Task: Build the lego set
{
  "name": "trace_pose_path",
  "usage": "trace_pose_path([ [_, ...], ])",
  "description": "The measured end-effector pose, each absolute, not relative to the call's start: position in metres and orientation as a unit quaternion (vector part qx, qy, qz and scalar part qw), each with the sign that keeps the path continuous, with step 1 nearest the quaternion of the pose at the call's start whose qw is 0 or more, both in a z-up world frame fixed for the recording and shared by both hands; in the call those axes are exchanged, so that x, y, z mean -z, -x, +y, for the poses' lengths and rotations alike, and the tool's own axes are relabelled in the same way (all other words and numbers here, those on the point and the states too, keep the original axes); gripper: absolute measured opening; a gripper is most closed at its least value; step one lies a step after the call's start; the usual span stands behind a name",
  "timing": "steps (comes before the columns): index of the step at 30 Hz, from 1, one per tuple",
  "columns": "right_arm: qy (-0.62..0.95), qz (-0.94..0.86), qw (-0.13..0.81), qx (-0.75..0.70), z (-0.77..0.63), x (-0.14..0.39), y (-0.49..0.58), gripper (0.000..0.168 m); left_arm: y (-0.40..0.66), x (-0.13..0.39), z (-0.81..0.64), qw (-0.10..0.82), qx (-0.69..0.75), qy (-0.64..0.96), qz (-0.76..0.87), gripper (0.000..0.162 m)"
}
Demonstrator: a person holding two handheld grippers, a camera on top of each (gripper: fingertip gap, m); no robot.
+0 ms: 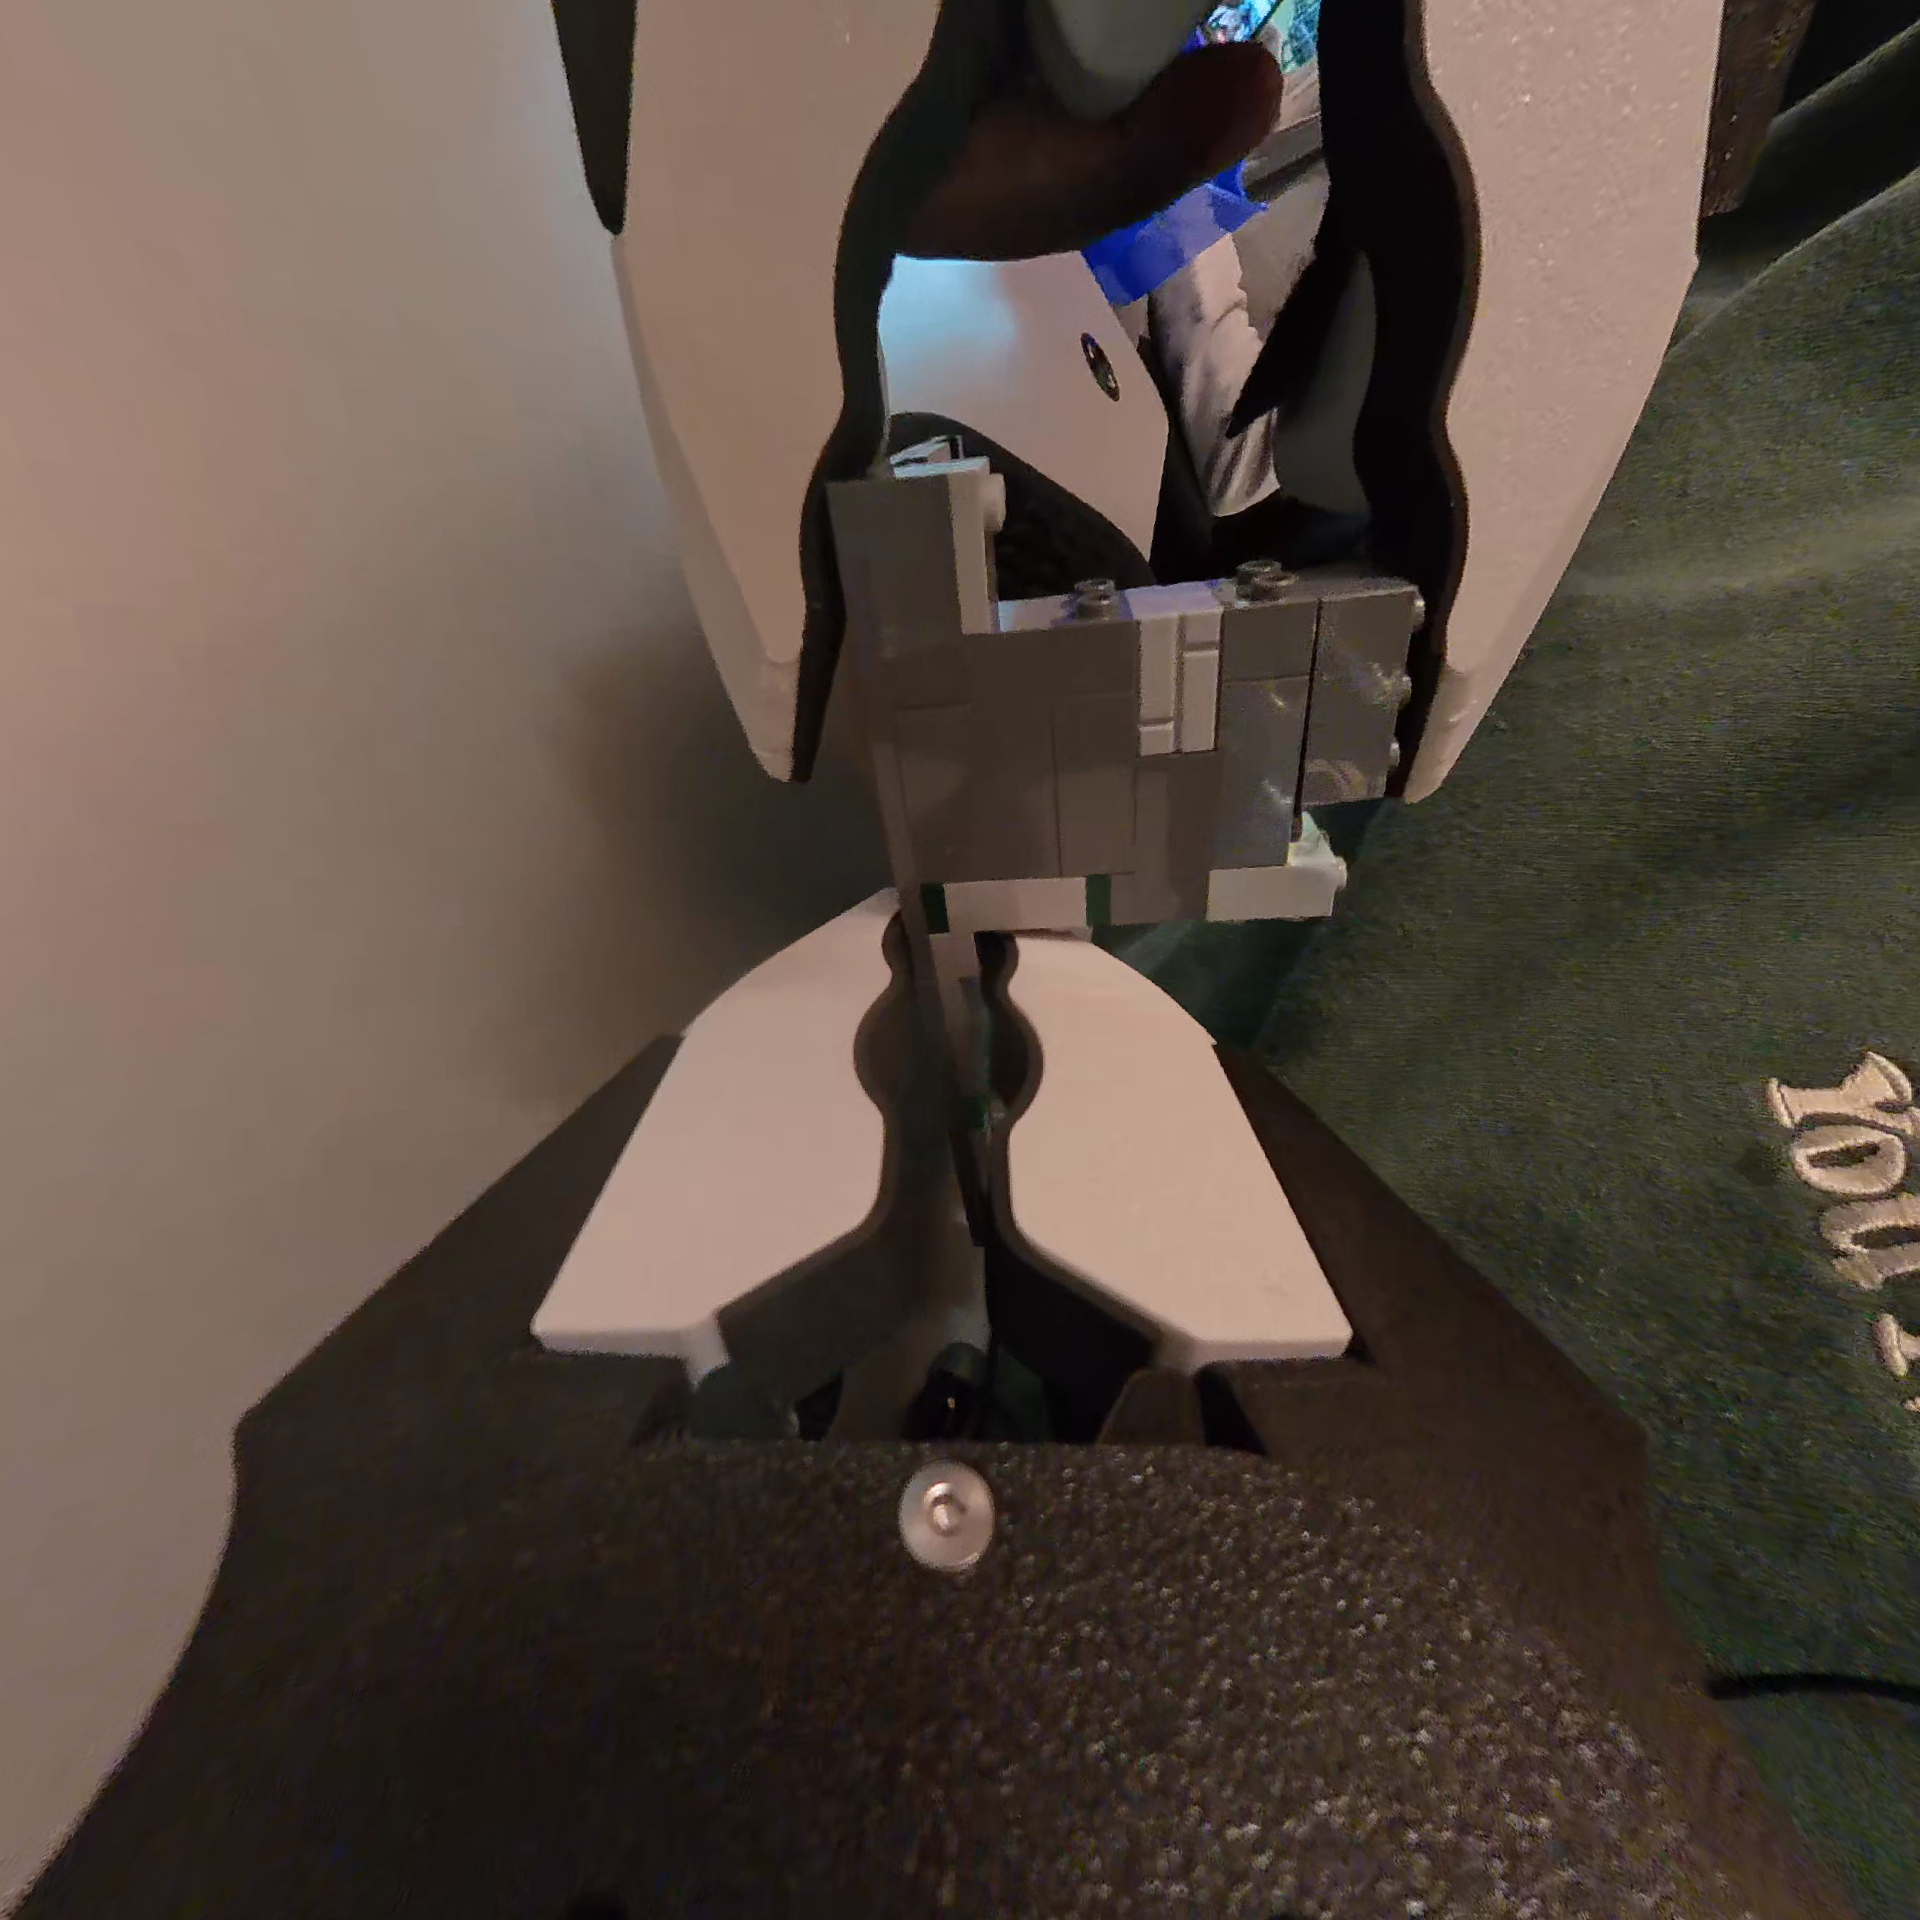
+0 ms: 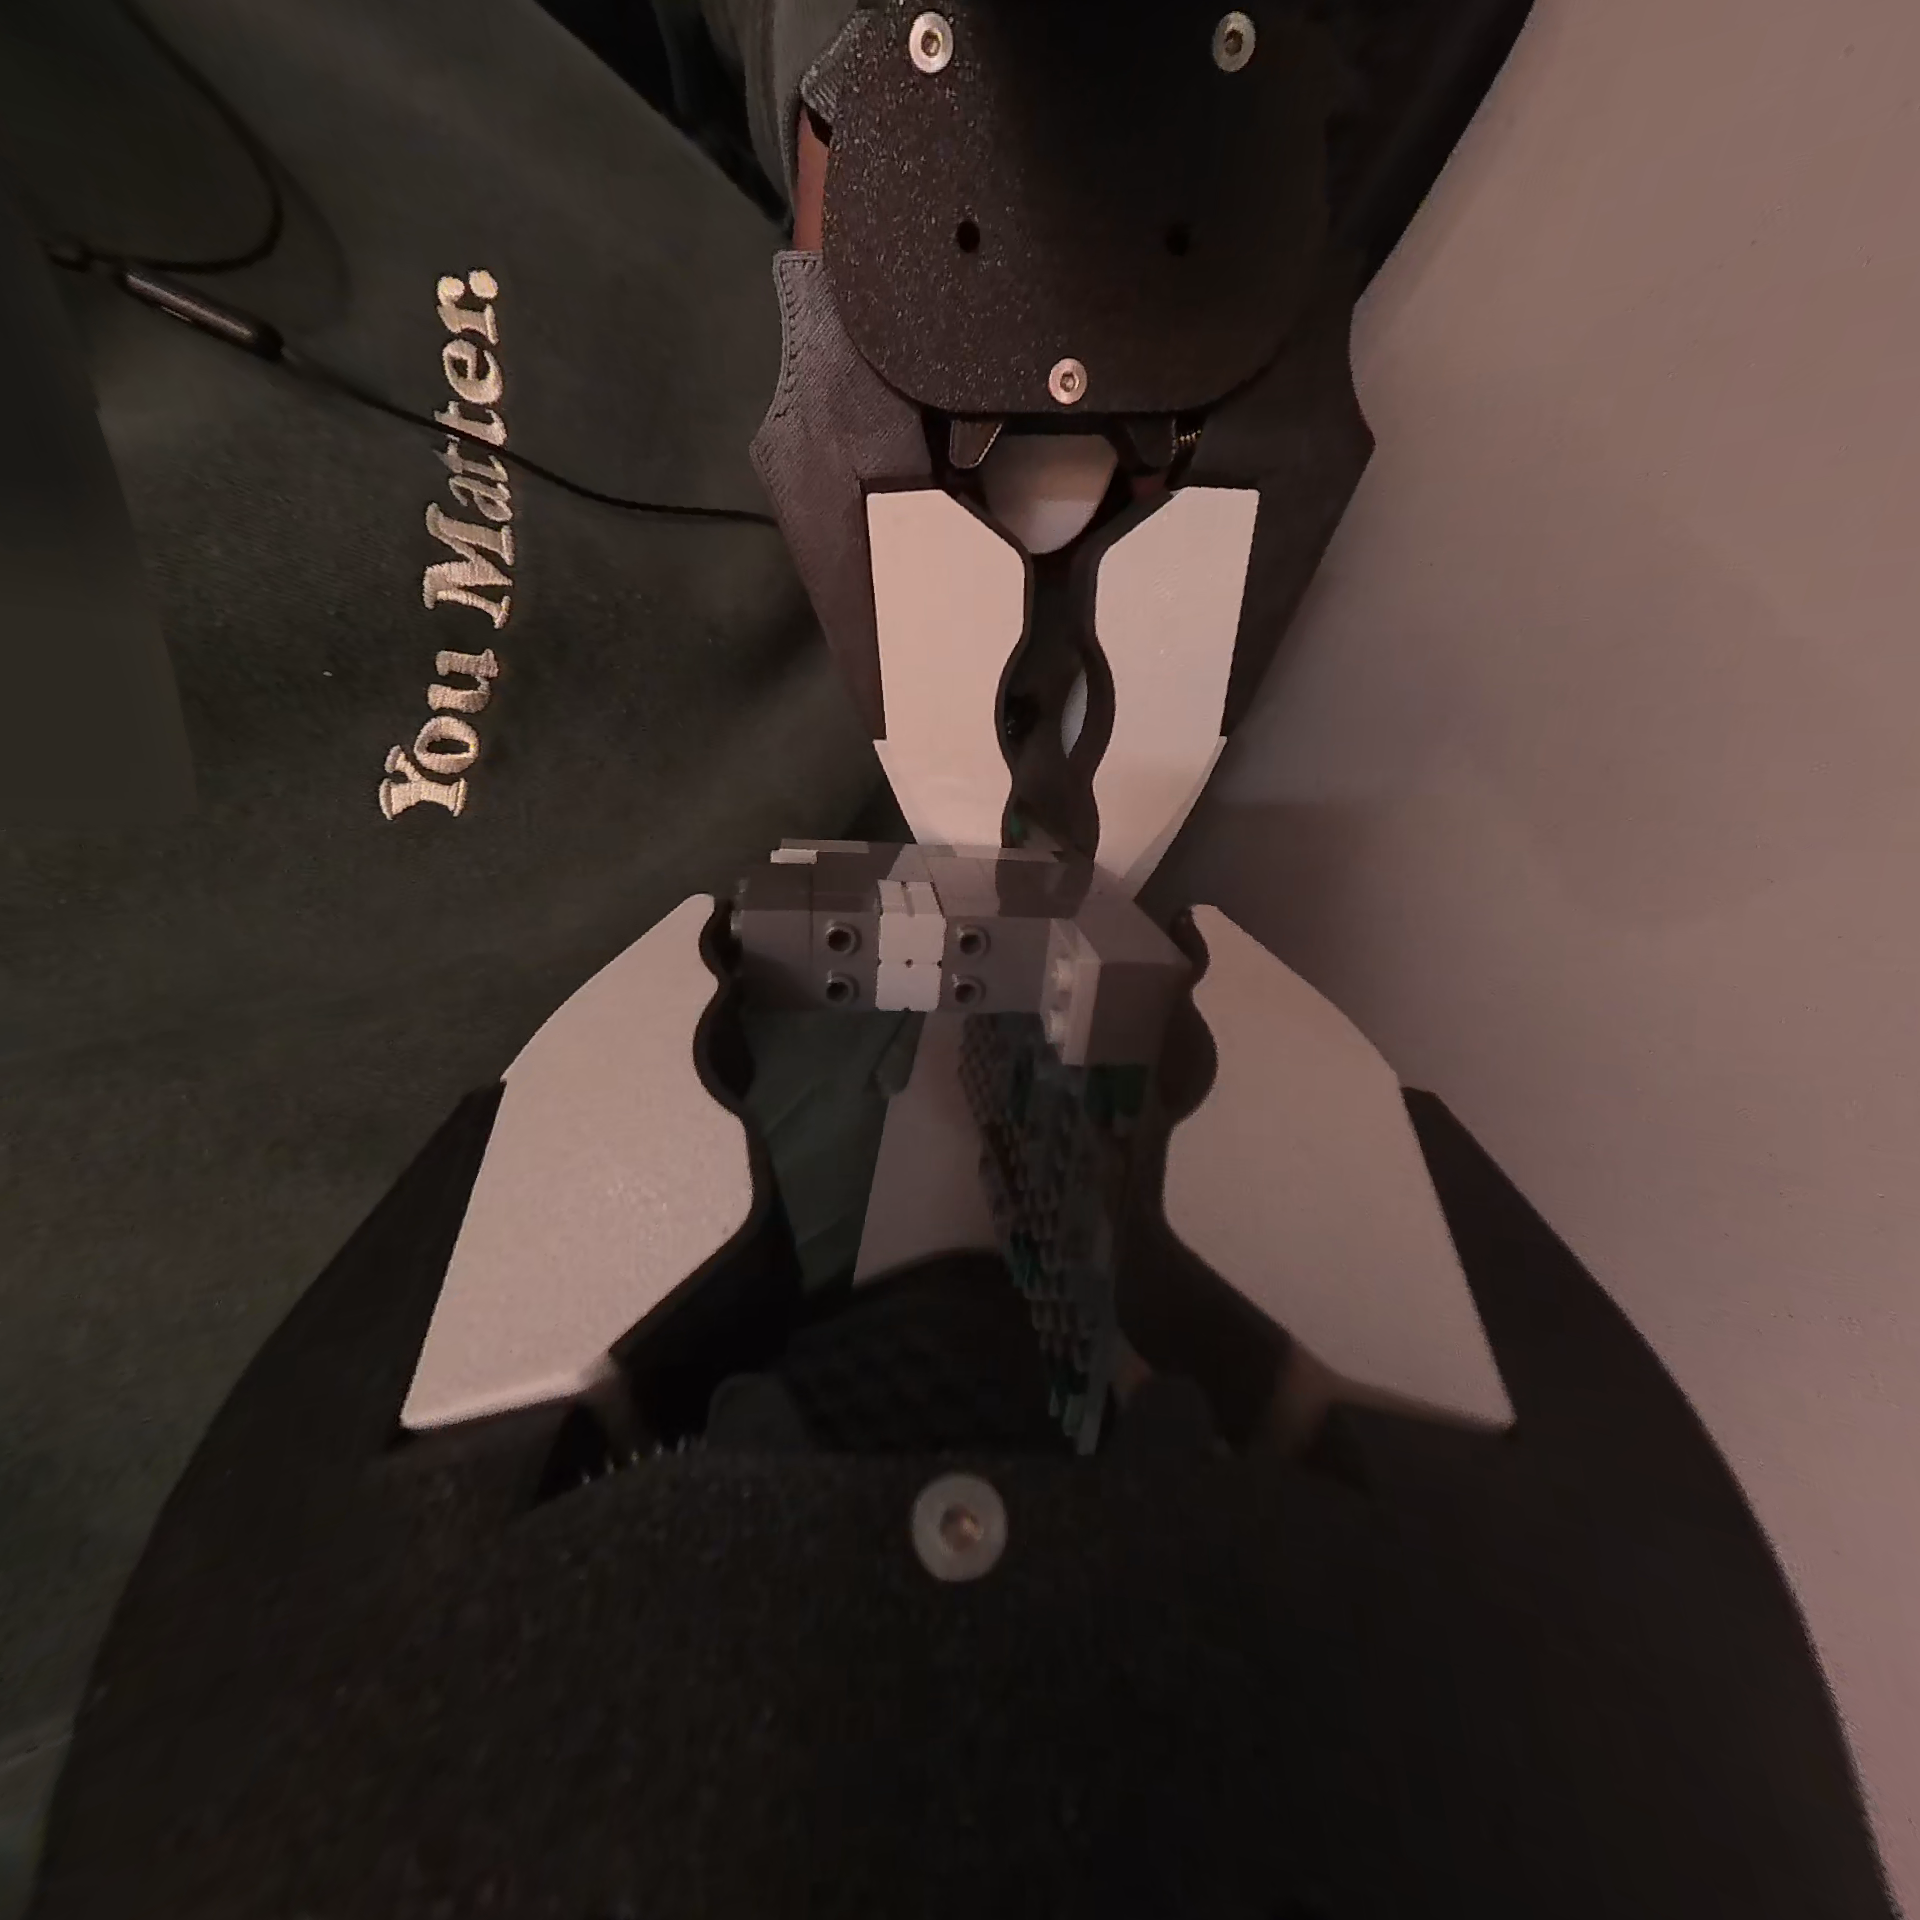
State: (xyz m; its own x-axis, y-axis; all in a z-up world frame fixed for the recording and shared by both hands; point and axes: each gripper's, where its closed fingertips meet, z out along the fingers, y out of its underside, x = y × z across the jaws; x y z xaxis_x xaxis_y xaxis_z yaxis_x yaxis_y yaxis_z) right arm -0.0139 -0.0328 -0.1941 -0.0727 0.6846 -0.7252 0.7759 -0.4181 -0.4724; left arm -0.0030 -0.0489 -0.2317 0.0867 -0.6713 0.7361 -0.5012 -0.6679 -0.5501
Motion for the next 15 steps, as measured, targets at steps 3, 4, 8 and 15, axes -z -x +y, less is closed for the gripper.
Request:
trace_pose_path([
  [3,-0.681,0.533,0.047,0.500,-0.0334,0.1957,0.0134,0.079,0.0023,0.2337,-0.0499,0.076,0.540,0.735,0.402,0.010],
  [4,-0.682,0.531,0.048,0.501,-0.0337,0.1959,0.0133,0.079,0.0020,0.2336,-0.0507,0.074,0.542,0.734,0.402,0.010],
  [8,-0.677,0.540,0.051,0.498,-0.0352,0.1934,0.0113,0.079,0.0002,0.2310,-0.0511,0.072,0.555,0.725,0.400,0.010],
  [15,-0.690,0.543,0.052,0.475,-0.0287,0.1910,0.0120,0.088,-0.0015,0.2285,-0.0443,0.080,0.554,0.730,0.392,0.010],
])
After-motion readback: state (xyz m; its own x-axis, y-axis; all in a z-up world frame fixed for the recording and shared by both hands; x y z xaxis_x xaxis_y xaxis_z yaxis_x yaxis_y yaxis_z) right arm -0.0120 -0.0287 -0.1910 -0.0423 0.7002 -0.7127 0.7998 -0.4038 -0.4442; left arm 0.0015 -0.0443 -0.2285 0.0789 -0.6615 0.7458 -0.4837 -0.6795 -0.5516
